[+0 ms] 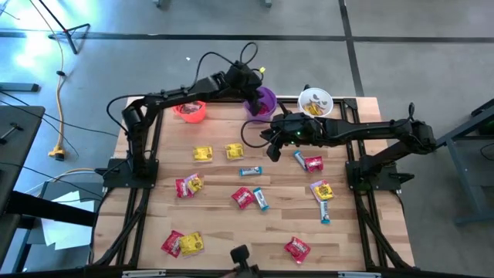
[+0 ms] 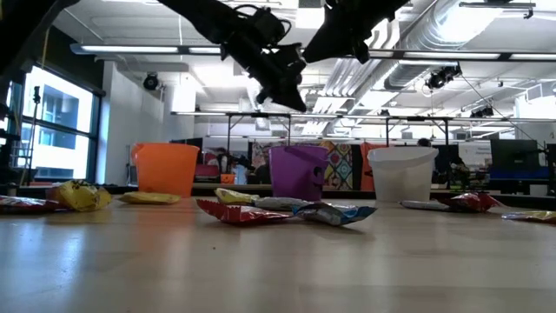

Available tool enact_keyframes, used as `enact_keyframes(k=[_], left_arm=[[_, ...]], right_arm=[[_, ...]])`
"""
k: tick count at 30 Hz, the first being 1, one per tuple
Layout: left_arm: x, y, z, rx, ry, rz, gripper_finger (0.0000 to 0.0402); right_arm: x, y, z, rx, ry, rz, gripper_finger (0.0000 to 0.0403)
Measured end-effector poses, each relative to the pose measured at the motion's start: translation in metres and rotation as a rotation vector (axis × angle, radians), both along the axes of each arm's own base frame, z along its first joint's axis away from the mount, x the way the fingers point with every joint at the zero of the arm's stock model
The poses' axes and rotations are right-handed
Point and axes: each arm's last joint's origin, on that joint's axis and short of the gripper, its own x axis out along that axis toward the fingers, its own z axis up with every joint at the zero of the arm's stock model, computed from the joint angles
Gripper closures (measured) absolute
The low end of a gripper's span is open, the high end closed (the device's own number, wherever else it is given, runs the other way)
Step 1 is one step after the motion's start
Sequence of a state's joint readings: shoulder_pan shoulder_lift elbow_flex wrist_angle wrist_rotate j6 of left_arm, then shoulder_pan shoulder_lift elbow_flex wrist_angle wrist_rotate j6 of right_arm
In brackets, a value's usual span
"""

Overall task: Sort candy
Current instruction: Put the white chocolate bar into the orange bucket

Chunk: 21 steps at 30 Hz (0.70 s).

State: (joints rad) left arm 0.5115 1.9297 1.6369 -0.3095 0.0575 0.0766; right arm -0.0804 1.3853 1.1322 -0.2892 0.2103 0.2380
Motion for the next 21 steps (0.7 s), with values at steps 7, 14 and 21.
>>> enact_keyframes(k=[7, 14, 21], left_arm=[[0.000, -0.036, -0.038, 0.008, -0.144, 0.029, 0.0401], [-0.047, -0.084, -0.047, 0.016, -0.152, 0.029, 0.0401], [-0.114, -0.131, -0.046, -0.023, -0.188, 0.056, 0.0401]], right_arm=[[-0.001, 0.007, 0.002, -0.001, -0.007, 0.024, 0.0355], [-0.024, 0.013, 0.010, 0.058, 0.058, 0.003, 0.0355], [-0.067, 0.020, -0.007, 0.329, 0.399, -0.096, 0.0355]])
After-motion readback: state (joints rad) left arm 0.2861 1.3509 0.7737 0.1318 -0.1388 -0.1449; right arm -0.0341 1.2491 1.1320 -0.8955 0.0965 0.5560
